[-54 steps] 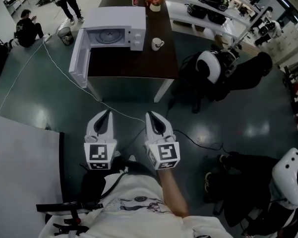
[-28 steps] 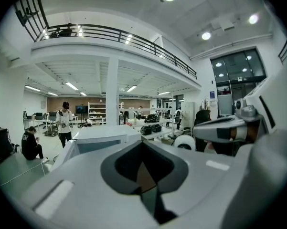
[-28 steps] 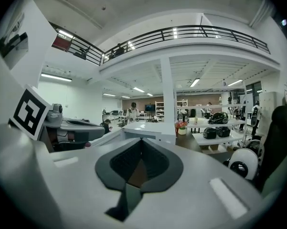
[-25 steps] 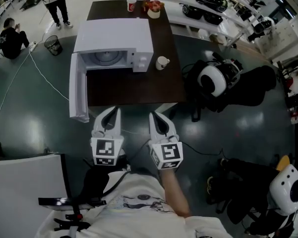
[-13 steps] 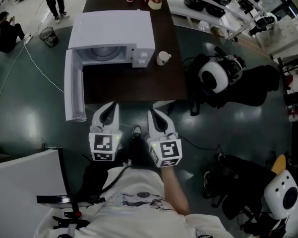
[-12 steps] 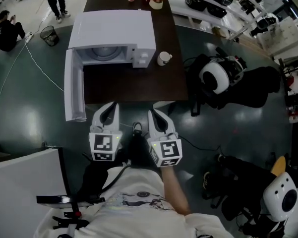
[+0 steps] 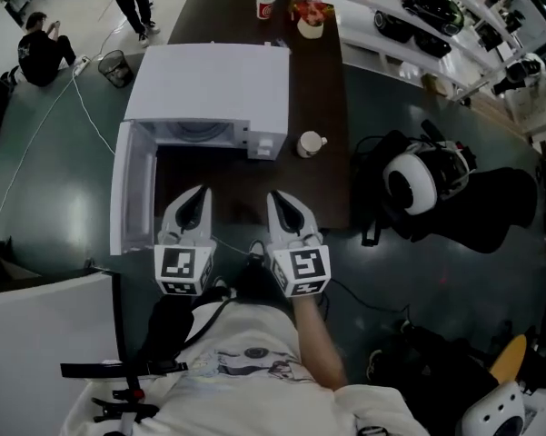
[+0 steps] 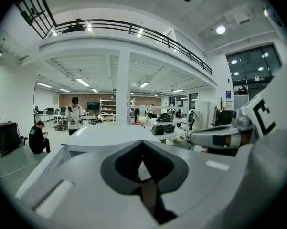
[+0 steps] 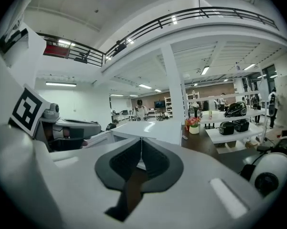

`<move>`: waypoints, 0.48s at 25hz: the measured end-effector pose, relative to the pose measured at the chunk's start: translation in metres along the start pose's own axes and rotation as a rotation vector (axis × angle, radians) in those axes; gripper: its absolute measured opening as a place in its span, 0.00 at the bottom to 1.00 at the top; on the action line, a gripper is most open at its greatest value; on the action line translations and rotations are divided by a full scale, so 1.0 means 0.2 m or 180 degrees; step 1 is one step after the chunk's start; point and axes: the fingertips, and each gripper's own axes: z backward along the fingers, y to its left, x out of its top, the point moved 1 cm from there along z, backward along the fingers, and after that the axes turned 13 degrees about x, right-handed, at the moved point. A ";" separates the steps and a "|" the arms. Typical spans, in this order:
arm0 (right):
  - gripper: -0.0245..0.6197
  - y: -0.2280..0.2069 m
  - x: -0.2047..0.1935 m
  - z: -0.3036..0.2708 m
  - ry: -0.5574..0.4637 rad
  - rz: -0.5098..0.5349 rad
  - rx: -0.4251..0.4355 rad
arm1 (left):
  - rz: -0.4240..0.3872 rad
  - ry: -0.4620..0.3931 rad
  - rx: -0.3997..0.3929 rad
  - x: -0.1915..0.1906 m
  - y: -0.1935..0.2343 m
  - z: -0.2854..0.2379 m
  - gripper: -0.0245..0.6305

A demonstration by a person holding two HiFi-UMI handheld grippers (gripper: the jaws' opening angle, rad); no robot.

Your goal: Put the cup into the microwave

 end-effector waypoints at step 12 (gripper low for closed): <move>0.07 -0.50 -0.19 -0.05 0.0246 -0.0173 0.0005 | 0.0051 0.0437 0.0059 -0.22 -0.13 -0.31 0.04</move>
